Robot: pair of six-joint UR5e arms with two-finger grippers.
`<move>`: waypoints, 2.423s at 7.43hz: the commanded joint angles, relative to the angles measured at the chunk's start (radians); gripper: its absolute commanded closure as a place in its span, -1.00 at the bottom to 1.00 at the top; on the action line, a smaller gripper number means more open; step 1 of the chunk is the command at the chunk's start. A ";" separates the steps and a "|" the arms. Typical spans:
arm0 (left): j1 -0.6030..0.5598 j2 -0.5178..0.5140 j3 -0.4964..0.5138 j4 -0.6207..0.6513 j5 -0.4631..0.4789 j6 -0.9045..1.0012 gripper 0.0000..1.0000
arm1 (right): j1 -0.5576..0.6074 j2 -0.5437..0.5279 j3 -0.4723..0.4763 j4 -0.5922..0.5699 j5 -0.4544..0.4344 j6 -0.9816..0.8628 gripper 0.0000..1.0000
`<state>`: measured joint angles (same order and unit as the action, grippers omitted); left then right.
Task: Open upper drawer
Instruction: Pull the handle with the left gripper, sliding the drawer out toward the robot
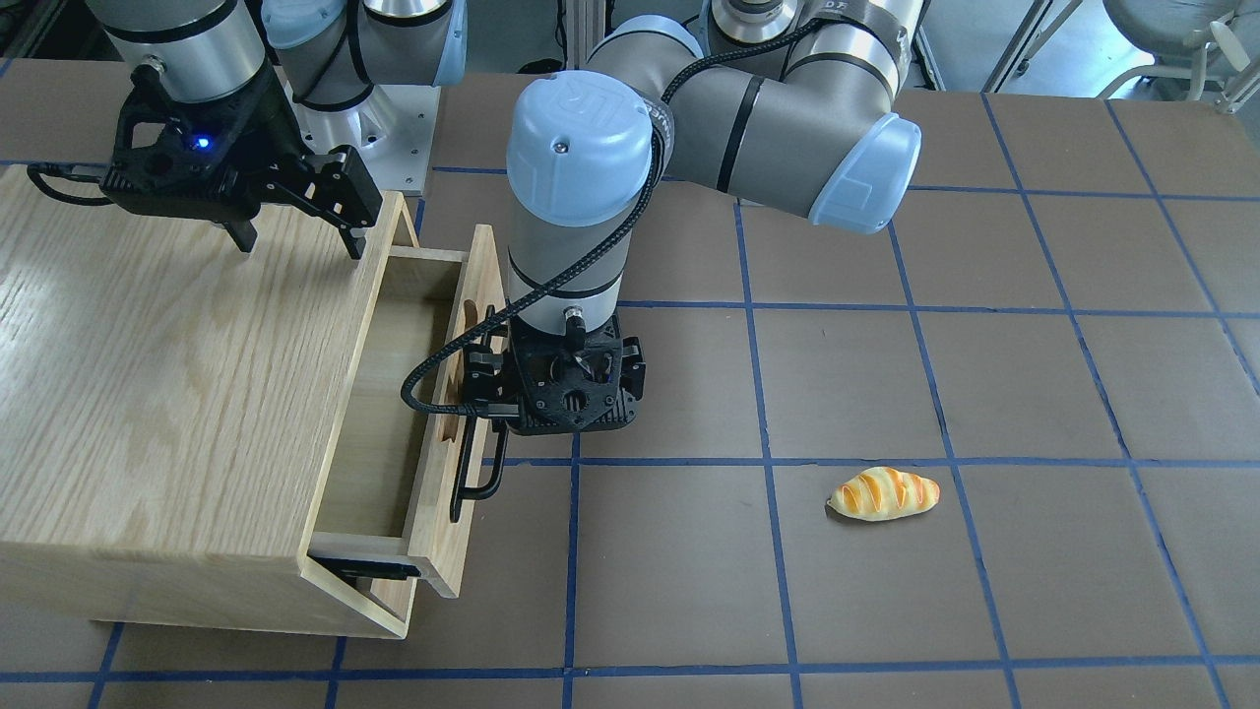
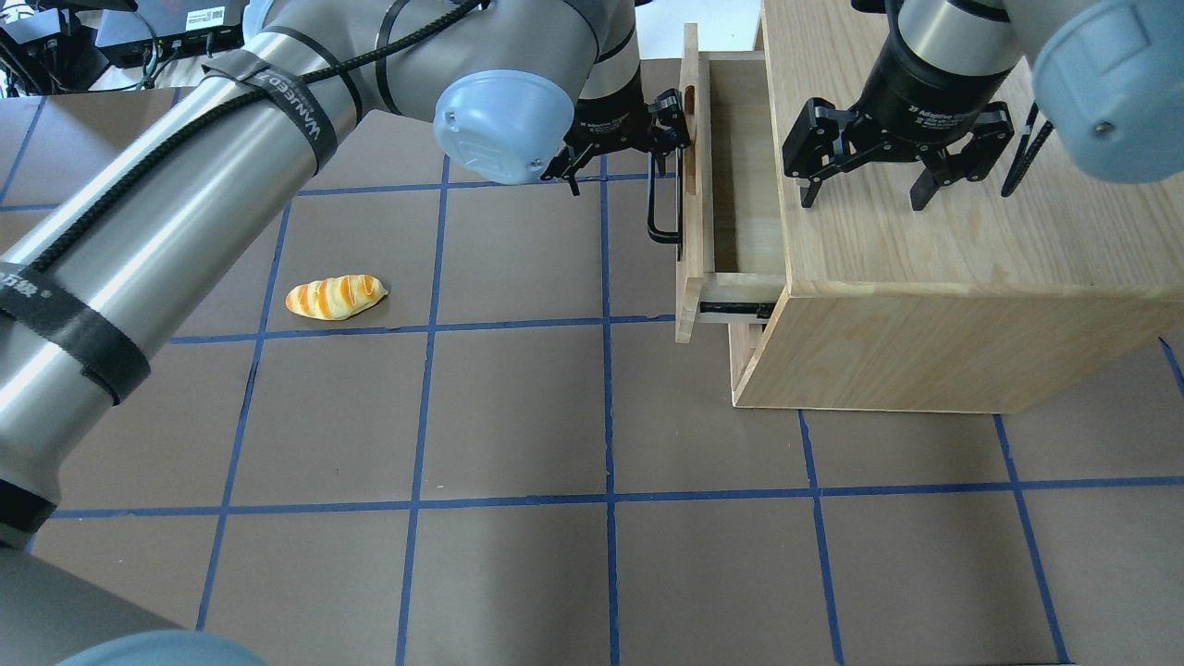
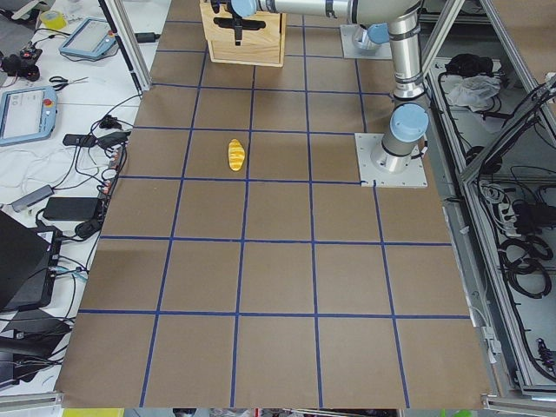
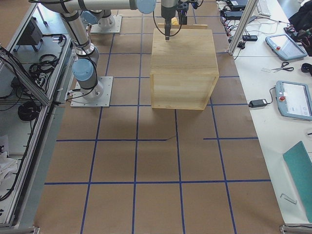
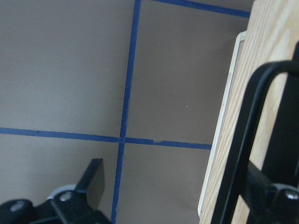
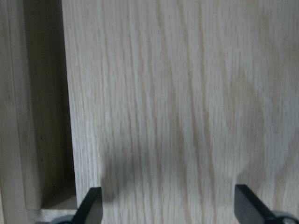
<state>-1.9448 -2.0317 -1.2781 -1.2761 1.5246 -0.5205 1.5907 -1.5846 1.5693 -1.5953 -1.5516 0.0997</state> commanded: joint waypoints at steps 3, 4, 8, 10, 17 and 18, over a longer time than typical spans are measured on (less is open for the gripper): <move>0.044 0.007 -0.006 -0.017 0.009 0.023 -1.00 | 0.000 0.000 0.000 0.000 0.001 0.000 -1.00; 0.053 0.008 -0.006 -0.031 0.011 0.025 -1.00 | 0.000 0.000 0.000 0.000 -0.001 0.000 -1.00; 0.086 0.021 -0.007 -0.057 0.022 0.039 -1.00 | 0.000 0.000 0.000 0.000 -0.001 0.000 -1.00; 0.089 0.025 -0.012 -0.074 0.031 0.037 -1.00 | 0.000 0.000 0.000 0.000 -0.001 0.000 -1.00; 0.125 0.039 -0.024 -0.112 0.049 0.039 -1.00 | 0.000 0.000 0.000 0.000 -0.001 0.000 -1.00; 0.125 0.039 -0.023 -0.115 0.049 0.039 -1.00 | 0.000 0.000 0.000 0.000 -0.001 0.000 -1.00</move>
<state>-1.8248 -1.9927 -1.3020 -1.3849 1.5720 -0.4818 1.5907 -1.5846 1.5693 -1.5953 -1.5524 0.0997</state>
